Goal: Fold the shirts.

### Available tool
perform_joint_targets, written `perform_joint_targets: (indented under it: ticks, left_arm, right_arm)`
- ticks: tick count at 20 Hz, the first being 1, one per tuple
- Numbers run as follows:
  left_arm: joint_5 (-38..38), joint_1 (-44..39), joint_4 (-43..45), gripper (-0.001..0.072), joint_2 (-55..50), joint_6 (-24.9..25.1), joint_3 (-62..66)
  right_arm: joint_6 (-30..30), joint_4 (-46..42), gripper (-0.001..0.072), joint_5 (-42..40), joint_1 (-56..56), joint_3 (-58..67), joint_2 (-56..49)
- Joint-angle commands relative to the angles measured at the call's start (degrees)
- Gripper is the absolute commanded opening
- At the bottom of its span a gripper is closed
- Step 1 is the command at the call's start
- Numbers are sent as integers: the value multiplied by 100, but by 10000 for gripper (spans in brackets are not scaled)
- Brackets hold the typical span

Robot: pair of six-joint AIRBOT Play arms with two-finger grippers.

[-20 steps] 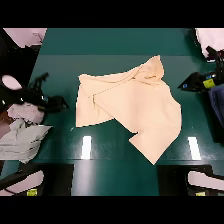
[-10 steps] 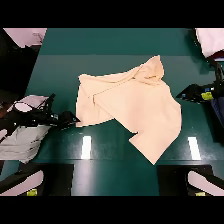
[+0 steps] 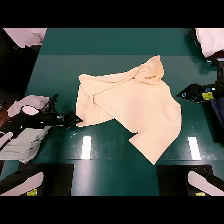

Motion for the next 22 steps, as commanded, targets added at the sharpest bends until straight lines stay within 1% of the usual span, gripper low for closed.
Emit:
perform_joint_targets:
  ticks: [1, 2, 3, 6, 10, 11, 12, 13, 16, 20, 22]
  left_arm:
    - [321, -378, -186, 281, 7, -46, 0]
    - [238, -378, -120, 131, 7, -42, 42]
    - [114, -378, -90, 22, 7, -22, 129]
    - [-205, -367, -11, 23, 15, -17, 654]
    - [-485, -367, 133, 23, 20, 2, 1519]
    - [-503, -367, 133, 23, 20, 0, 1639]
    - [-505, -367, 133, 23, 20, 2, 1727]
    - [-505, -367, 129, 23, 20, 0, 1759]
    - [-551, -367, 153, 24, 17, 2, 1757]
    - [-588, -367, 155, 23, 17, 2, 1757]
    - [-614, -367, 153, 24, 17, 2, 1757]
  right_arm:
    - [2, -48, 303, 127, -11, -2, 9]
    - [2, -111, 303, 232, -61, -4, 11]
    - [2, -232, 303, 372, -144, -4, 11]
    - [11, -667, 303, 802, -531, -72, 35]
    - [201, -992, 310, 610, -1373, -1281, 431]
    - [201, -990, 350, 507, -1587, -1707, 525]
    - [201, -990, 420, 420, -1766, -2100, 564]
    - [199, -940, 441, 328, -1878, -2415, 557]
    - [199, -890, 440, -219, -1976, -3154, 557]
    - [190, -337, 439, -728, -1976, -3574, 560]
    - [153, -105, 438, -839, -1976, -3582, 560]
